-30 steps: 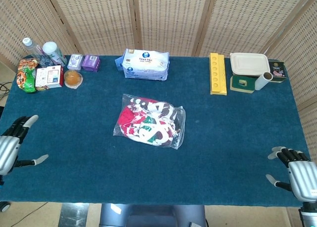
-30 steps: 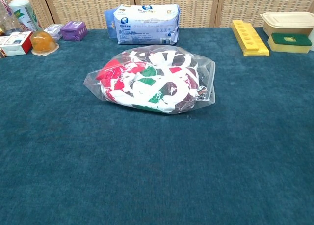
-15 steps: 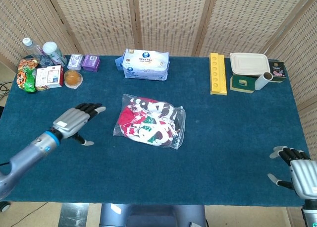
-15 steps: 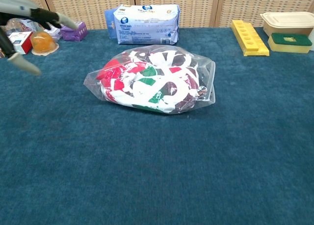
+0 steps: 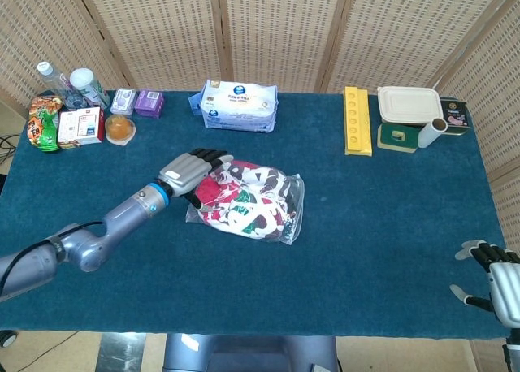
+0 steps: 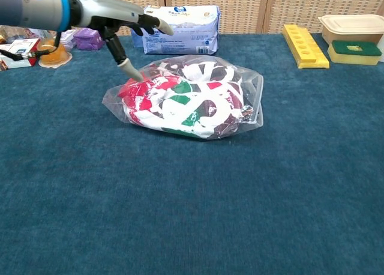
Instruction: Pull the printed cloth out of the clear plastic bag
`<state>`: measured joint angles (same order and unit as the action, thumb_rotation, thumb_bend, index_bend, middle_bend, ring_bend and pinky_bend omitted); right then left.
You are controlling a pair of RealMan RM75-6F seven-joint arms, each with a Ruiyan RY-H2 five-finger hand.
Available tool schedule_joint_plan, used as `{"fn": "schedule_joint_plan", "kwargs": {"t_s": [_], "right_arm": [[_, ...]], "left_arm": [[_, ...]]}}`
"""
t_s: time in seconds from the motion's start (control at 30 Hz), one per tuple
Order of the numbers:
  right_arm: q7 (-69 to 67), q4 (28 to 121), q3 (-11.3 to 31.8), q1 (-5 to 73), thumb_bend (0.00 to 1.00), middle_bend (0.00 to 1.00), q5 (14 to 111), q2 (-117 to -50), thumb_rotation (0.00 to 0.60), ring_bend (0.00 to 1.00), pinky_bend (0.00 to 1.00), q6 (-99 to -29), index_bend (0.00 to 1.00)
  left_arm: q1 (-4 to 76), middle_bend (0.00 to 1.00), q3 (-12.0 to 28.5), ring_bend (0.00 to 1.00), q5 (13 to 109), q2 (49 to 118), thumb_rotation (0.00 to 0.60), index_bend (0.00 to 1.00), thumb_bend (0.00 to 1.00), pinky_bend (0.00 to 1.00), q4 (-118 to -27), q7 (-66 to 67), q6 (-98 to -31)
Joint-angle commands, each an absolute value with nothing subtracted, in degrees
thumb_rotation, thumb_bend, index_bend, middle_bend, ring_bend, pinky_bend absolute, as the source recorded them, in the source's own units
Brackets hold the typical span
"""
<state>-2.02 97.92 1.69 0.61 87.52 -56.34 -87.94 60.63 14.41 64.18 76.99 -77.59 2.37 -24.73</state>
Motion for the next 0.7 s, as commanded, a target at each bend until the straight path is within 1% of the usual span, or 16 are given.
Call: {"fn": "schedule_joint_plan", "kwargs": {"t_s": [0.03, 0.37, 0.53, 0.6, 0.63, 0.7], "right_arm": [[-1.9, 98.1, 1.7, 0.0, 0.11, 0.33, 86.7, -56.1, 0.6, 0.34, 0.32, -88.3, 0.41], [0.0, 99.9, 2.1, -0.9, 0.11, 0.33, 84.6, -55.4, 0.6, 0.34, 0.32, -88.5, 0.41], [1.2, 100.9, 2.4, -1.1, 0.11, 0.33, 83.4, -55.2, 0.6, 0.34, 0.32, -88.5, 0.41], [1.5, 101.2, 2.5, -1.2, 0.11, 0.33, 83.1, -55.2, 0.6, 0.34, 0.32, -88.5, 0.41], [1.8, 101.5, 2.5, -1.3, 0.11, 0.33, 82.9, -55.1, 0.6, 0.34, 0.32, -88.5, 0.41], [2.0, 101.7, 2.6, -1.3, 0.11, 0.33, 82.6, -55.1, 0.6, 0.34, 0.32, -88.5, 0.41]], "left_arm": [[66.0, 0.01, 15.4, 0.0, 61.7, 84.0, 0.6, 0.0, 0.0, 0.06, -69.3, 1.3, -20.5], [73.9, 0.01, 16.9, 0.0, 60.7, 97.3, 0.6, 0.0, 0.0, 0.06, -50.7, -2.8, -13.9], [76.7, 0.01, 17.8, 0.0, 61.6, 102.5, 0.6, 0.0, 0.0, 0.06, -43.3, -5.3, -10.3], [77.4, 0.01, 18.2, 0.0, 62.2, 104.2, 0.6, 0.0, 0.0, 0.11, -41.1, -6.0, -9.6], [77.8, 0.03, 18.6, 0.01, 62.6, 105.3, 0.6, 0.02, 0.0, 0.15, -39.7, -6.5, -9.4], [78.1, 0.06, 18.9, 0.04, 63.8, 106.8, 0.6, 0.08, 0.0, 0.22, -37.9, -7.1, -9.6]]}}
